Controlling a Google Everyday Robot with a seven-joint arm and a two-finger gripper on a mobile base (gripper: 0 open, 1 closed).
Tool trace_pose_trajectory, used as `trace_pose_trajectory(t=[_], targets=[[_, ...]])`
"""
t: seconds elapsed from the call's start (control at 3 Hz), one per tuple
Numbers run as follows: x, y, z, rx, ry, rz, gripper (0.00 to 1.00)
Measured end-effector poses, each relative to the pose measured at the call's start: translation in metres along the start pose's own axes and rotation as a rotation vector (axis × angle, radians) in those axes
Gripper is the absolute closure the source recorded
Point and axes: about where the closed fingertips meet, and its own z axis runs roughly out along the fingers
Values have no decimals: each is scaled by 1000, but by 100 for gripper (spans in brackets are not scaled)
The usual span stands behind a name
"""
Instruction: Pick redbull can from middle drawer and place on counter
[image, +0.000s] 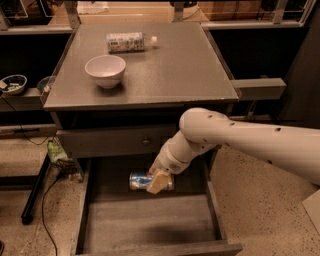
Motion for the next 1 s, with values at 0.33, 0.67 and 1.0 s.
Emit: trace_pose_trajectory(t=[0.33, 0.67, 1.0], targets=[[-24, -2, -43, 70, 16, -18, 100], [-57, 12, -114, 187, 70, -51, 100], [-71, 16, -153, 251, 95, -61, 100]])
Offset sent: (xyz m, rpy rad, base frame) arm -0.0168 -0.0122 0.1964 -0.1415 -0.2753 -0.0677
